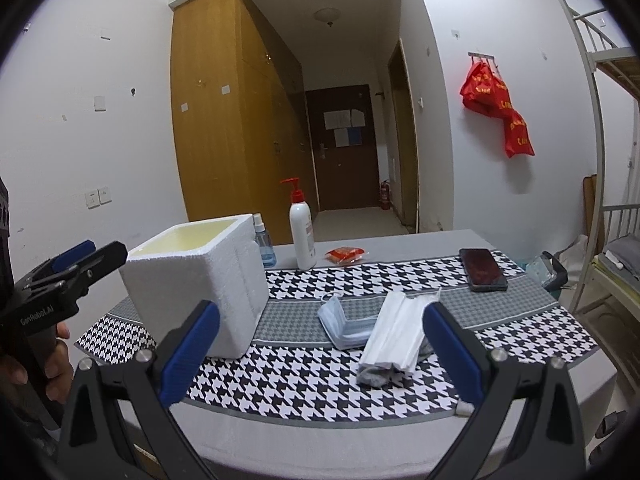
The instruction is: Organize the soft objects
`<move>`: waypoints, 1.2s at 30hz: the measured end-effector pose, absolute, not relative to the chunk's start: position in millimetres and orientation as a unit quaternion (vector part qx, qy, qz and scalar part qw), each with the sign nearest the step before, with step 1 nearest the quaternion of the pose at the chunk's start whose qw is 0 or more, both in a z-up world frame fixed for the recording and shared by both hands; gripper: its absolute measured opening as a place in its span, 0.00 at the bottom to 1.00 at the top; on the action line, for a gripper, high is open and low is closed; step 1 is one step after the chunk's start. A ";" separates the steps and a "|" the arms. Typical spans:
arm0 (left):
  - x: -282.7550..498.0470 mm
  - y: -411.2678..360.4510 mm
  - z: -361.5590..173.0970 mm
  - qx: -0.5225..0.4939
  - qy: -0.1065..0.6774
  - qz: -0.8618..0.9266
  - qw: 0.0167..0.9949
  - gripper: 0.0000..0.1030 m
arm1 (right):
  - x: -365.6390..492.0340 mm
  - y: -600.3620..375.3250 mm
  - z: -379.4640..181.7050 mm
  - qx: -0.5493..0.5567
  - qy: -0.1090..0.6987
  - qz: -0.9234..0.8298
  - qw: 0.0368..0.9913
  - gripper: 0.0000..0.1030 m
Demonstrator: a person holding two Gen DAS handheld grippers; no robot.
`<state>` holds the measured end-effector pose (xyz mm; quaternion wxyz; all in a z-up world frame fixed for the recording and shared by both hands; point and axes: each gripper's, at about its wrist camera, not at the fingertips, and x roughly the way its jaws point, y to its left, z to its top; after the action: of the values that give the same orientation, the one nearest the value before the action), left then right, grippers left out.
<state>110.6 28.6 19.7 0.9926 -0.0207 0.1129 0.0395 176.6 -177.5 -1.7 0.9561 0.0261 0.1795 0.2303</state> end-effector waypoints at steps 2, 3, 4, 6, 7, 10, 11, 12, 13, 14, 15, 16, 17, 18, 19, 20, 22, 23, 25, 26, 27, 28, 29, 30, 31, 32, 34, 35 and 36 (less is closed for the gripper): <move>106.7 26.6 15.0 -0.018 0.108 0.043 0.993 0.99 | 175.2 -178.5 -3.6 0.026 0.178 0.233 0.956 1.00; 104.3 24.9 12.2 -0.015 0.104 0.047 0.993 0.99 | 174.5 -178.8 -4.4 0.025 0.178 0.233 0.956 1.00; 102.9 24.2 9.5 -0.012 0.100 0.051 0.994 0.99 | 173.9 -178.8 -5.5 0.024 0.177 0.233 0.956 1.00; 103.3 24.9 6.0 -0.017 0.102 0.055 0.993 0.99 | 172.3 -180.0 -7.8 0.024 0.176 0.233 0.956 1.00; 104.5 24.8 3.4 -0.022 0.108 0.057 0.992 0.99 | 171.6 -181.5 -9.7 0.024 0.176 0.235 0.956 1.00; 105.7 24.3 -4.0 -0.030 0.115 0.064 0.991 0.99 | 172.5 -184.3 -13.7 0.021 0.180 0.232 0.956 1.00; 106.2 23.0 -6.0 -0.032 0.117 0.067 0.990 0.99 | 172.6 -185.3 -15.0 0.019 0.180 0.233 0.955 1.00; 107.6 20.9 -8.3 -0.033 0.121 0.070 0.990 0.99 | 173.2 -186.4 -16.1 0.017 0.181 0.234 0.955 1.00; 109.1 18.9 -10.1 -0.034 0.125 0.070 0.989 0.99 | 173.6 -186.9 -16.5 0.015 0.180 0.234 0.955 1.00; 110.3 17.4 -11.5 -0.036 0.129 0.070 0.989 0.99 | 174.6 -188.2 -17.2 0.013 0.179 0.235 0.955 1.00; 111.6 15.6 -13.6 -0.041 0.131 0.069 0.988 0.99 | 175.3 -189.3 -17.9 0.013 0.180 0.235 0.955 1.00; 111.9 15.0 -13.6 -0.042 0.134 0.069 0.988 0.99 | 176.0 -190.7 -18.7 0.012 0.180 0.238 0.954 1.00; 113.3 13.2 -15.3 -0.042 0.137 0.070 0.987 0.99 | 176.4 -191.9 -19.7 0.010 0.179 0.242 0.954 1.00; 113.9 12.3 -17.5 -0.041 0.139 0.072 0.987 0.99 | 177.2 -192.6 -20.6 0.008 0.179 0.243 0.953 1.00; 114.4 11.0 -19.5 -0.040 0.139 0.073 0.987 0.99 | 178.6 -192.8 -22.2 0.005 0.182 0.243 0.953 1.00; 115.1 10.4 -21.5 -0.039 0.140 0.073 0.987 0.99 | 179.8 -192.9 -23.7 0.003 0.184 0.243 0.952 1.00; 117.6 9.2 -25.6 -0.039 0.146 0.072 0.986 0.99 | 181.8 -192.8 -27.1 -0.002 0.190 0.243 0.951 1.00; 118.7 9.0 -26.7 -0.040 0.148 0.069 0.986 0.99 | 183.4 -193.1 -28.7 -0.006 0.192 0.242 0.951 1.00; 123.9 7.4 -29.3 -0.039 0.154 0.066 0.985 0.99 | 186.9 -195.9 -30.4 -0.006 0.193 0.235 0.953 1.00; 126.5 6.4 -30.4 -0.038 0.157 0.065 0.985 0.99 | 188.6 -197.6 -30.9 -0.004 0.193 0.233 0.953 1.00; 129.5 5.1 -31.2 -0.037 0.160 0.062 0.985 0.99 | 190.6 -200.2 -31.9 -0.001 0.193 0.231 0.954 1.00; 131.4 4.1 -31.8 -0.036 0.161 0.061 0.984 0.99 | 191.8 -202.3 -33.1 0.001 0.193 0.229 0.954 1.00; 134.3 3.4 -32.6 -0.034 0.163 0.060 0.984 0.99 | 194.3 -205.7 -34.4 0.005 0.195 0.225 0.955 1.00; 137.3 1.4 -33.4 -0.032 0.165 0.058 0.984 0.99 | 196.5 -208.5 -35.5 0.007 0.196 0.223 0.955 1.00; 139.2 0.0 -34.5 -0.031 0.167 0.057 0.984 0.99 | 199.1 -212.6 -37.3 0.010 0.198 0.217 0.956 1.00; 141.7 -1.9 -34.7 -0.031 0.169 0.055 0.984 0.99 | 200.5 -215.8 -38.7 0.013 0.199 0.213 0.957 1.00; 147.0 -7.1 -35.4 -0.027 0.171 0.048 0.984 0.99 | 203.7 -224.1 -41.7 0.019 0.200 0.205 0.958 1.00; 149.2 -9.7 -35.8 -0.025 0.172 0.044 0.984 0.99 | 204.8 -227.6 -42.8 0.023 0.201 0.201 0.958 1.00; 152.1 -13.3 -35.9 -0.023 0.172 0.039 0.984 0.99 | 206.0 -232.0 -44.2 0.027 0.202 0.196 0.959 1.00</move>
<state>152.1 -13.3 -35.9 0.9840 -0.0227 0.1723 0.0385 206.0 -232.0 -44.2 0.9591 0.0266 0.2025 0.1961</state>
